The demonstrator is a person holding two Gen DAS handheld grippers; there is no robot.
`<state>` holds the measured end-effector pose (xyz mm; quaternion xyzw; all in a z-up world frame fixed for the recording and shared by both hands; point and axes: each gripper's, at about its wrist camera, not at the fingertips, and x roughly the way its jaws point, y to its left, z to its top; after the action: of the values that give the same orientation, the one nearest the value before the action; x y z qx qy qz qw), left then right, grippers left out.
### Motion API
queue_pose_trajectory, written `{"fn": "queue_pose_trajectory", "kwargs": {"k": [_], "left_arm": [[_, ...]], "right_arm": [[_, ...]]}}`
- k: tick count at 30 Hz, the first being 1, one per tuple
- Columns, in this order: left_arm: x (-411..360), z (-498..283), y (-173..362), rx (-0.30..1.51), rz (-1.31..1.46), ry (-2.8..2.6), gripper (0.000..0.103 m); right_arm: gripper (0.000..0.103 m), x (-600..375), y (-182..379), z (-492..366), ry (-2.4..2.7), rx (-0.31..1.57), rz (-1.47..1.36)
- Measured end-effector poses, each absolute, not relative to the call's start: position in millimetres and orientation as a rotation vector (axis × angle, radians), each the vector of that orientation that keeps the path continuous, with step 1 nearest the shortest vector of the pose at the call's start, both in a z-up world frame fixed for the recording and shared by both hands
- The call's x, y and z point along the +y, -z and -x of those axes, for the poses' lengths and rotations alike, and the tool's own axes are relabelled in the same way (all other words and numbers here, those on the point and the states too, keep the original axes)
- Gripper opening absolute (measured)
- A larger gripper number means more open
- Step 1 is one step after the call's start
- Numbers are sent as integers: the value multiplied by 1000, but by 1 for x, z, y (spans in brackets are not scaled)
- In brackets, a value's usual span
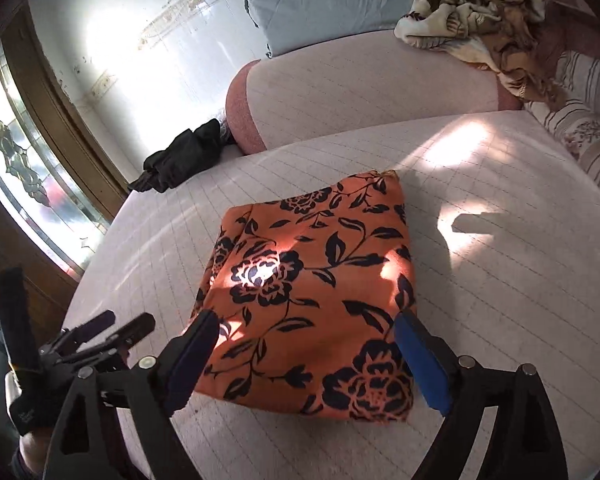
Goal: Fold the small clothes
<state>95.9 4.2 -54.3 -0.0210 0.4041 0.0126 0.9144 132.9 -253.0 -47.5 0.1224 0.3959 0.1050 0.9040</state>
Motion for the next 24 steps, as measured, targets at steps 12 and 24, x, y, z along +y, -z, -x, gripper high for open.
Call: {"fn": "queue_pose_trajectory", "kwargs": {"k": [12,24], "left_arm": [[0,-43,15,768,106,-20,94],[-14,-42,10,770,75,5,95]], "right_arm": [[100,-240,36,-52,-94,816,-58],[100,-236,28,-57,-57,822,-10]]}}
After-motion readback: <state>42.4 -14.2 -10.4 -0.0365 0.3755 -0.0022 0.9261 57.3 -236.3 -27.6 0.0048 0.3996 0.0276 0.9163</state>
